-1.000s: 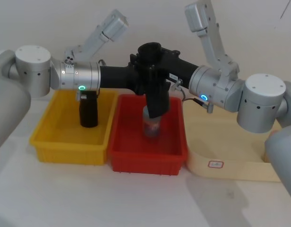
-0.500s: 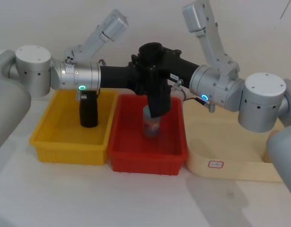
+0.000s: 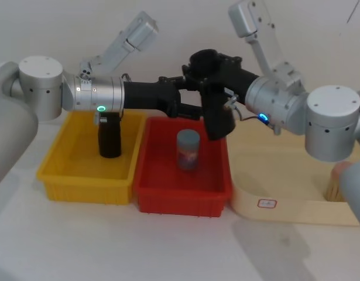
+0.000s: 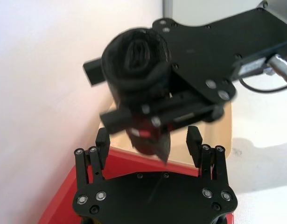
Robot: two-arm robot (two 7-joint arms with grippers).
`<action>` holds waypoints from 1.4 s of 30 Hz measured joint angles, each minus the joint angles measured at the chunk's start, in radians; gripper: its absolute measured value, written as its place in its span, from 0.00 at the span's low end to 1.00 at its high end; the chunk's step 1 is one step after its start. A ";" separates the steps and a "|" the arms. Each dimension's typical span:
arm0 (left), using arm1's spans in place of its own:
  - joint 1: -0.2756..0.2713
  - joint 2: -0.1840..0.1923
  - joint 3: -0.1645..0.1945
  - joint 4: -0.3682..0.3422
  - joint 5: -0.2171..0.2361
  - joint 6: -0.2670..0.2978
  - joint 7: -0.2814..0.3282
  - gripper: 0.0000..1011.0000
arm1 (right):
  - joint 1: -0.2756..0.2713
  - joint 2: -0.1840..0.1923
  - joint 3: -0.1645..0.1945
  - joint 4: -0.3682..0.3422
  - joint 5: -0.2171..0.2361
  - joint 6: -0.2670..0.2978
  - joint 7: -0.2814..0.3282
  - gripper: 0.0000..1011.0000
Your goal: Pick up the garbage bag with the one hand and transfer it to the other hand.
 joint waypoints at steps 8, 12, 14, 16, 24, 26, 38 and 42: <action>0.000 0.000 0.000 0.000 0.000 0.000 0.000 0.99 | -0.018 0.021 0.028 -0.039 -0.034 0.038 -0.075 0.53; 0.000 0.000 0.000 0.000 0.000 0.000 0.000 0.99 | -0.030 0.028 0.052 -0.050 -0.043 0.050 -0.114 0.53; 0.000 0.000 0.000 0.000 0.000 0.000 0.000 0.99 | -0.039 0.031 0.070 -0.055 -0.044 0.052 -0.135 0.53; 0.000 0.000 0.000 0.000 0.000 0.000 0.000 0.99 | -0.044 0.032 0.083 -0.057 -0.044 0.053 -0.150 0.53; 0.000 0.000 0.000 0.000 0.000 0.000 0.000 0.99 | -0.061 0.033 0.144 -0.042 -0.029 0.048 -0.183 0.53; 0.000 0.000 0.000 0.000 0.000 0.000 0.000 0.99 | -0.062 0.032 0.152 -0.037 -0.025 0.045 -0.184 0.53; 0.000 0.000 0.000 0.000 0.000 0.000 0.000 0.99 | -0.062 0.021 0.195 0.012 0.013 0.014 -0.149 0.61; 0.000 0.000 0.000 0.000 0.000 0.000 0.000 0.99 | -0.061 0.019 0.201 0.021 0.019 0.009 -0.142 0.71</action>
